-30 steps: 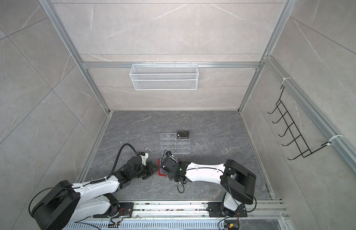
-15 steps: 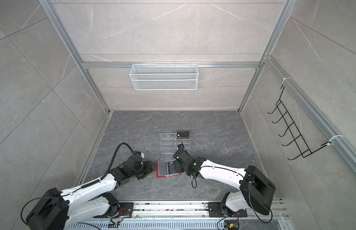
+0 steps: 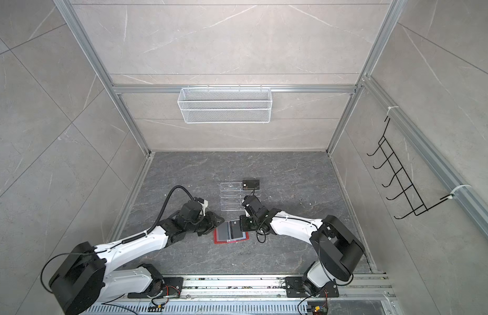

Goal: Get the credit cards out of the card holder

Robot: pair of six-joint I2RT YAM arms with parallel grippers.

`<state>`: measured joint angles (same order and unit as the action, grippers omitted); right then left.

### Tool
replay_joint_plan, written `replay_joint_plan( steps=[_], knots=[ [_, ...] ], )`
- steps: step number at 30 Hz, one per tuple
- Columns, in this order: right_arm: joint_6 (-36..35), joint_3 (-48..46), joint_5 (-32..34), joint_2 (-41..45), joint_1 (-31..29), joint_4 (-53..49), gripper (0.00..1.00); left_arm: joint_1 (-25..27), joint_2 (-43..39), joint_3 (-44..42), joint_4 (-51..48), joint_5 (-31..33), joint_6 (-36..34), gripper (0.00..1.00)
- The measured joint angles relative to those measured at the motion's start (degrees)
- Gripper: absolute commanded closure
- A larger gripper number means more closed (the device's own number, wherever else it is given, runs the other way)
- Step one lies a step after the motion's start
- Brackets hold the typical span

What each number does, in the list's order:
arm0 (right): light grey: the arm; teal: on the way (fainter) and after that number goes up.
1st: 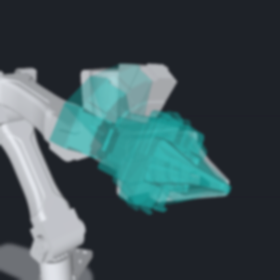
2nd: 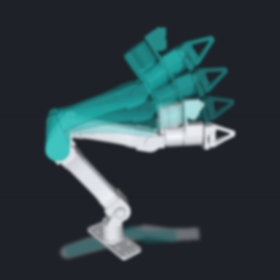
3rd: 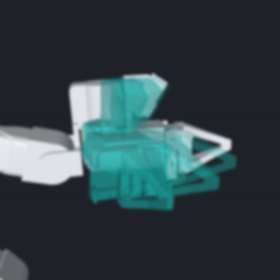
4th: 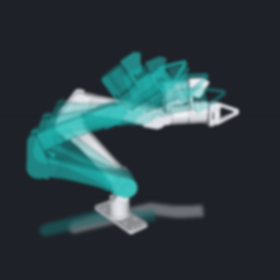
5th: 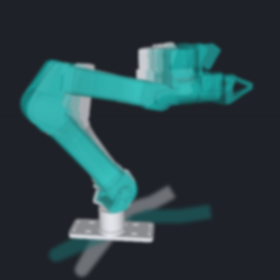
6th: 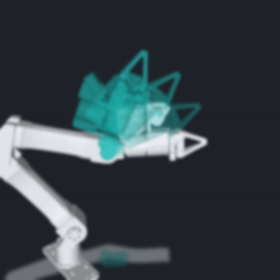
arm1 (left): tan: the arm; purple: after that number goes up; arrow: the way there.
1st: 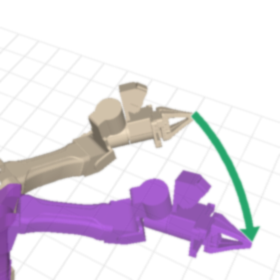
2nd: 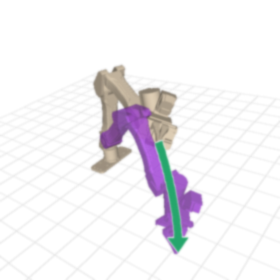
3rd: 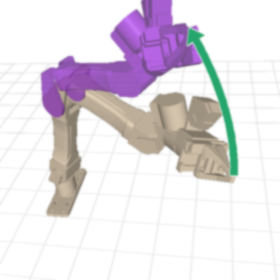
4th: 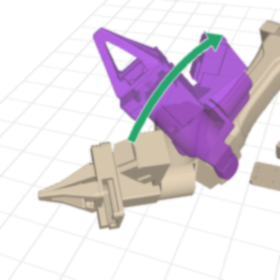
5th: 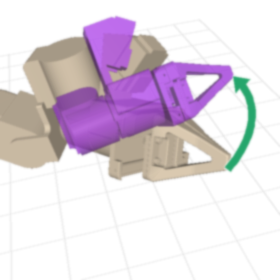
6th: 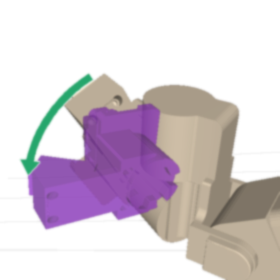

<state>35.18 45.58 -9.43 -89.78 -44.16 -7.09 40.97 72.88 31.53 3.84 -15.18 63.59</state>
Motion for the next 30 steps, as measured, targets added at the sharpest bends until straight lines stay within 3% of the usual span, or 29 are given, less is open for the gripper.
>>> replay_joint_plan(
  steps=[7, 21, 30],
  knots=[
    [0.0, -0.4, -0.9, -3.2, 0.0, 3.1, 0.91, 0.8, 5.5, -1.5, 8.4, -3.3, 3.2, 0.66],
    [1.6, -3.7, -1.4, -4.4, 0.0, 10.4, 0.91, 1.8, 13.7, -6.6, 22.2, -3.4, 8.3, 0.68],
    [1.3, -4.4, 0.2, -2.0, 0.2, 6.9, 0.89, 2.1, 14.8, -7.8, 26.3, -3.3, 9.6, 0.70]
  ],
)
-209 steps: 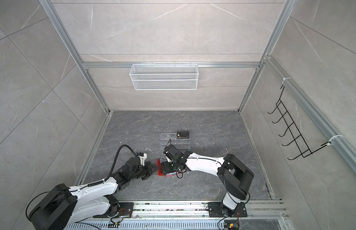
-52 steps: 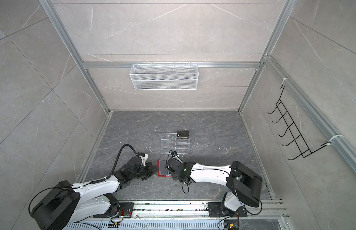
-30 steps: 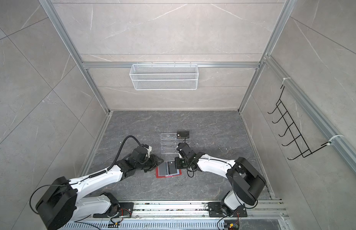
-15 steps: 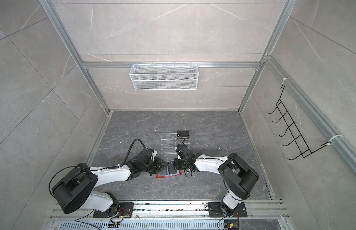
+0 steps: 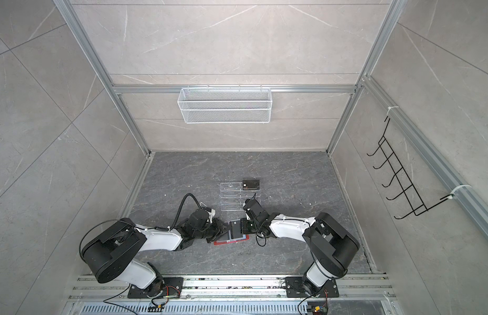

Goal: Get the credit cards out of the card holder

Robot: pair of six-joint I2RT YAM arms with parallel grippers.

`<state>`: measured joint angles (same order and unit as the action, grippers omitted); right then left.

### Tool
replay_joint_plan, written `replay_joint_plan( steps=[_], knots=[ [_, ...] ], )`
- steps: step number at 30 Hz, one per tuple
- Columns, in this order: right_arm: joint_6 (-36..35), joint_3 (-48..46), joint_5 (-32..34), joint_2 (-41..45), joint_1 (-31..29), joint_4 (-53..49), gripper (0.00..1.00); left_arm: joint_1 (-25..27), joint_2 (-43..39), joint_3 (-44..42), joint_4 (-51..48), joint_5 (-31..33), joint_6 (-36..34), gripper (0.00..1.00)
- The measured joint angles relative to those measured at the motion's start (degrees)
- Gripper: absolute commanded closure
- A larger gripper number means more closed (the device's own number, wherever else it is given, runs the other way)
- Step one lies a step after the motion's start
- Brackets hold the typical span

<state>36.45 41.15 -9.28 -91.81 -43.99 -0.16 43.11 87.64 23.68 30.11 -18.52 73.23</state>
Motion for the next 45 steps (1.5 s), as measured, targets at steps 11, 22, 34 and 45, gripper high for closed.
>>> replay_joint_plan(
  steps=[11, 22, 34, 45],
  knots=[
    [0.5, -0.7, -1.7, -0.7, -0.3, 2.7, 0.90, 0.4, 1.4, -1.2, 3.5, 0.5, 0.9, 0.82],
    [0.5, -0.7, -2.5, -0.9, -0.3, 2.8, 0.91, 0.4, 3.2, -2.2, 8.0, 0.4, 1.2, 0.91],
    [0.5, -0.7, -3.1, -0.9, -0.3, 3.0, 0.91, 0.5, 4.0, -2.3, 10.1, 0.3, 1.1, 1.00],
    [0.4, -0.2, -5.0, -1.9, -0.3, 3.5, 0.92, 0.7, 0.3, -4.1, 8.5, 1.3, 0.7, 1.00]
  ],
)
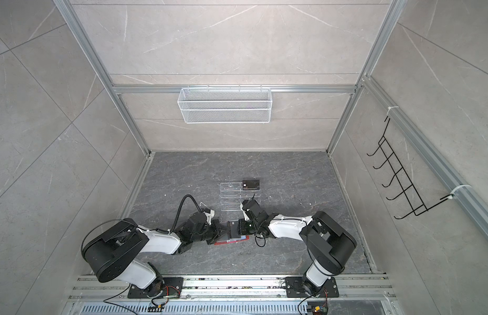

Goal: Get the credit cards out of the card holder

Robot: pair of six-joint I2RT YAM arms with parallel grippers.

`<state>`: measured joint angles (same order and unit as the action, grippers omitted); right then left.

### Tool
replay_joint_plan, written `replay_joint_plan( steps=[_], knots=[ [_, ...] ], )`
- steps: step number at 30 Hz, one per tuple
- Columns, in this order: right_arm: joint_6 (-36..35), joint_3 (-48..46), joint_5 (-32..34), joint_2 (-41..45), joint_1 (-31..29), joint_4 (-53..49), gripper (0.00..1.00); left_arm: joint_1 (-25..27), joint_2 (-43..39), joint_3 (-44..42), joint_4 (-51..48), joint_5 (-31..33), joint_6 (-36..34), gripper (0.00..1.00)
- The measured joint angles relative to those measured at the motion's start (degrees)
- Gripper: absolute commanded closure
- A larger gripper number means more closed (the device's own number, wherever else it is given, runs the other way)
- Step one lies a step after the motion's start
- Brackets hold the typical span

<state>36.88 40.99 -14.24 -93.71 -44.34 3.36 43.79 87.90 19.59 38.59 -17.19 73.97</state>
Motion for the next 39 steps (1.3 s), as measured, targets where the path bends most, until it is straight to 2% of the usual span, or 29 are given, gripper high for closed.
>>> replay_joint_plan(
  steps=[13, 17, 20, 25, 28, 34, 39],
  knots=[
    [0.0, 0.2, -0.6, -0.7, 0.0, 0.4, 0.92, 0.0, -3.0, -2.3, -0.3, 1.7, 0.0, 1.00],
    [0.0, 0.2, -0.6, -0.8, 0.0, 0.5, 0.92, 0.1, -2.5, -2.3, 0.5, 1.6, 0.2, 0.85],
    [0.0, 0.2, -0.6, -0.8, 0.0, 0.6, 0.92, 0.3, -0.9, -2.3, 0.9, 1.6, 0.2, 0.84],
    [0.0, 0.2, -0.8, -0.9, 0.0, 0.8, 0.93, 0.4, 0.4, -2.3, 2.7, 1.5, 0.2, 0.87],
    [0.0, 0.2, -0.8, -1.0, 0.0, 1.0, 0.94, 0.5, 1.2, -2.1, 3.7, 1.2, 0.4, 0.99],
    [0.0, 0.2, -0.8, -1.0, 0.1, 1.0, 0.94, 0.4, 0.5, -2.2, 4.3, 1.1, 0.5, 1.00],
    [0.0, 0.2, -0.7, -1.0, 0.0, 1.1, 0.94, 0.4, -5.2, -3.4, -0.4, 2.4, 0.4, 1.00]
  ],
)
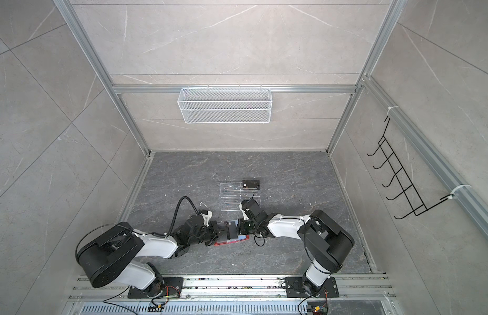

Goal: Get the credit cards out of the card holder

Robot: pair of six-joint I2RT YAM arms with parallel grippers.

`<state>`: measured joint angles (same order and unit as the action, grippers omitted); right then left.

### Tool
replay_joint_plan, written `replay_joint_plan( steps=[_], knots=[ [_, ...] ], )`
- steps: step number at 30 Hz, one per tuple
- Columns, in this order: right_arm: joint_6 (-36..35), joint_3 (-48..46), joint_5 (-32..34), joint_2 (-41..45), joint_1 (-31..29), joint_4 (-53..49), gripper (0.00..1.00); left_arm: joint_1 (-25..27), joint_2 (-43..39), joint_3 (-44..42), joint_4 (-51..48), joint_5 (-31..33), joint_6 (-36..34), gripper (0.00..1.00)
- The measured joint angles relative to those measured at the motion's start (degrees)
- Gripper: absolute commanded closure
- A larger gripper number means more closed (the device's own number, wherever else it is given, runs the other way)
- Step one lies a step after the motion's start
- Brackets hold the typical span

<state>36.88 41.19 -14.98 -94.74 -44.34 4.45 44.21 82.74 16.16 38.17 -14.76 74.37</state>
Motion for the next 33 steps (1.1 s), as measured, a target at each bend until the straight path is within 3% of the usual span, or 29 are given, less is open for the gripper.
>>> replay_joint_plan(
  steps=[6, 14, 17, 21, 25, 29, 33],
  knots=[
    [0.0, 0.0, 0.0, 0.0, 0.0, 0.1, 0.89, -0.5, -10.3, -0.5, -11.5, 2.3, -1.2, 1.00],
    [-1.9, 1.8, 0.1, 5.9, 0.3, -5.7, 0.36, -1.8, -29.8, 5.9, -35.6, 5.6, -6.8, 1.00],
    [-2.6, 4.0, -1.8, 12.4, 4.2, -7.8, 0.30, -4.7, -32.4, 10.8, -36.6, 4.7, -8.5, 1.00],
    [-2.3, 7.5, -8.9, 19.7, 15.7, -6.8, 0.28, -9.0, -26.7, 14.8, -29.8, 0.0, -8.6, 1.00],
    [0.2, 8.1, -17.3, 22.6, 25.4, -3.5, 0.27, -10.4, -12.4, 21.5, -17.8, -5.9, -6.3, 1.00],
    [3.6, 8.1, -24.0, 22.4, 28.7, -0.5, 0.29, -9.8, -2.2, 28.6, -8.3, -10.5, -3.7, 1.00],
    [5.8, 8.0, -27.8, 22.3, 28.8, 2.4, 0.33, -8.3, 2.4, 34.2, -1.8, -13.4, -2.3, 1.00]
  ],
)
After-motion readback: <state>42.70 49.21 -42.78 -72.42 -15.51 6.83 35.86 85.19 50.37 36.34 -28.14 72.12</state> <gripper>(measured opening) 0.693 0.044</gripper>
